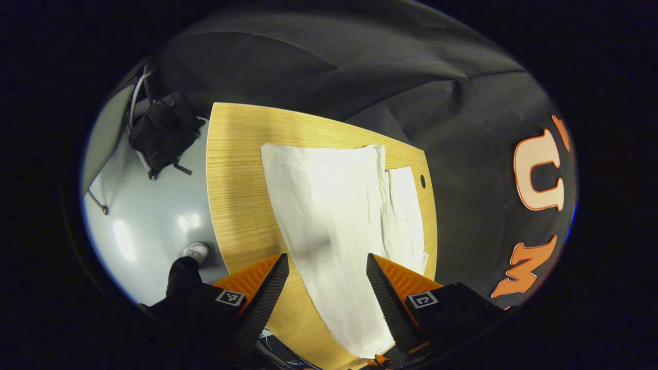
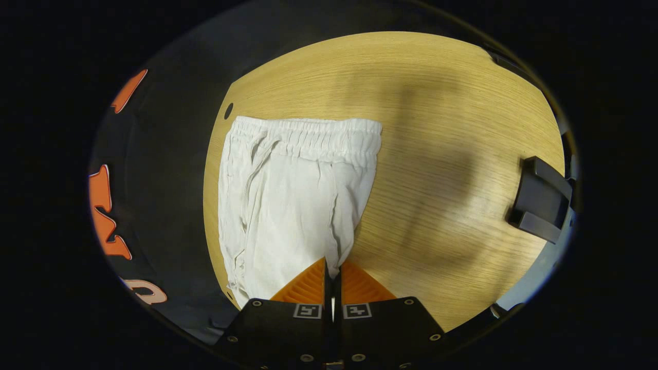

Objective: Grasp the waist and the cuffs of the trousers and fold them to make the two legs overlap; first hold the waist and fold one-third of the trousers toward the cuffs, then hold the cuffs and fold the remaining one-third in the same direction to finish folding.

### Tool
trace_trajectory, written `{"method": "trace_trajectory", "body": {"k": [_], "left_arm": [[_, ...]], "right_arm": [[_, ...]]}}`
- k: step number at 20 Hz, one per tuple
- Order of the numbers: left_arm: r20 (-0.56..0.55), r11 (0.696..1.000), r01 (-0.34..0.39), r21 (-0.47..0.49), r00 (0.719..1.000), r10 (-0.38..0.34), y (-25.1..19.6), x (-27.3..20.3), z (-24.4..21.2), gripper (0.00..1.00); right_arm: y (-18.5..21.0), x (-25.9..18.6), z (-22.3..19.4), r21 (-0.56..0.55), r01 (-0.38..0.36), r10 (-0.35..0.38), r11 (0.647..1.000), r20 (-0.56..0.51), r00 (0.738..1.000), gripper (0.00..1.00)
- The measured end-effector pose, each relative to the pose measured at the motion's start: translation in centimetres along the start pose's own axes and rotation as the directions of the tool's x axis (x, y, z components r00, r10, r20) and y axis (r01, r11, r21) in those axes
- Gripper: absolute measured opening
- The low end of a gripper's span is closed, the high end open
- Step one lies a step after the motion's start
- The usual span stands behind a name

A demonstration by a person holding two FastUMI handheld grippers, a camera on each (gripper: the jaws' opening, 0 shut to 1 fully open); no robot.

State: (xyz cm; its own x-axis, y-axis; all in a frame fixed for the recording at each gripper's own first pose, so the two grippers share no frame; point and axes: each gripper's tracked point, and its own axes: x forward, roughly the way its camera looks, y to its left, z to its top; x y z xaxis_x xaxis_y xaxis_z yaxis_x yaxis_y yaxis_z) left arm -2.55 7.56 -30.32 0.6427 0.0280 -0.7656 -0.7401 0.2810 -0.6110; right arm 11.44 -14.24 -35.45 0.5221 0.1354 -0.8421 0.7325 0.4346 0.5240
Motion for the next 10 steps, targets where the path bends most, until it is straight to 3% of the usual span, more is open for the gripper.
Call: {"method": "trace_trajectory", "body": {"k": [7, 10], "left_arm": [[-0.02, 0.998, -0.046, -0.04, 0.999, 0.045, 0.5, 0.3, -0.1, 0.99], [-0.018, 0.998, -0.031, -0.057, 0.999, 0.03, -0.2, 0.5, 0.2, 1.0]], "right_arm": [[1.4, -0.9, 0.2, -0.008, -0.025, 0.025, 1.0, 0.0, 1.0, 0.01], [1.4, -0.7, 0.2, 0.008, -0.026, 0.026, 1.0, -0.006, 1.0, 0.01]]}}
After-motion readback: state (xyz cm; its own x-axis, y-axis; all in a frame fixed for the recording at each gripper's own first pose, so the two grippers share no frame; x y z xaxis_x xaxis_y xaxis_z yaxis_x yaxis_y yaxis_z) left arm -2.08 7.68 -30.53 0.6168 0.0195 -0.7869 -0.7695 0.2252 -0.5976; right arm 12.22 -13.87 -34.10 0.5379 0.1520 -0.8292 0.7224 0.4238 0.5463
